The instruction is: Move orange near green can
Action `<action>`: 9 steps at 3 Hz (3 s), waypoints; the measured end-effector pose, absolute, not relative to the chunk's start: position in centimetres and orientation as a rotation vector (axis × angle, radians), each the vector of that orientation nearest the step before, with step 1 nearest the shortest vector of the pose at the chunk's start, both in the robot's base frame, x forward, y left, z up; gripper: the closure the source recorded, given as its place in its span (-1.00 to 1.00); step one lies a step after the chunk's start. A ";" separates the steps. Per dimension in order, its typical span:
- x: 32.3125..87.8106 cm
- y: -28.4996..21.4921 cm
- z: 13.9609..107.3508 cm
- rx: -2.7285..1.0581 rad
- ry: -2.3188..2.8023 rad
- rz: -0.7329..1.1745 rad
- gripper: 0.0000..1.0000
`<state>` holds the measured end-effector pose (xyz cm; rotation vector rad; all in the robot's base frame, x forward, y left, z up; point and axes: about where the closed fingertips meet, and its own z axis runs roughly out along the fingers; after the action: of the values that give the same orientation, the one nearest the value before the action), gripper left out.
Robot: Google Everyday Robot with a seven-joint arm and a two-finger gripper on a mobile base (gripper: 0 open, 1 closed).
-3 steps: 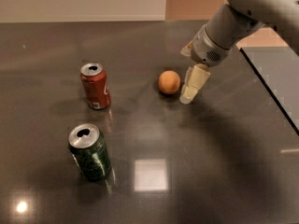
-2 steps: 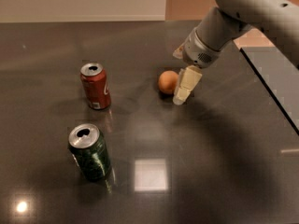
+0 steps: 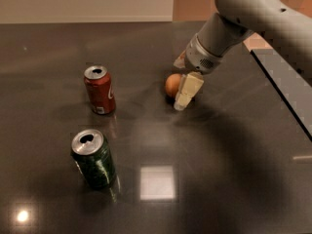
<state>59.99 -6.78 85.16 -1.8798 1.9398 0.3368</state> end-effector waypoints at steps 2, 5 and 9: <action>59.9 -6.6 84.9 -1.883 1.931 0.359 -0.04; 59.3 -6.8 87.8 -1.862 1.891 0.395 1.00; 56.4 -7.2 97.4 -1.879 1.765 0.367 1.00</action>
Offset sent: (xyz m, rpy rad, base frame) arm -0.0026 -0.0009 0.0023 0.0221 0.0064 0.0089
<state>56.36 -7.20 97.38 -1.8788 1.7654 0.3666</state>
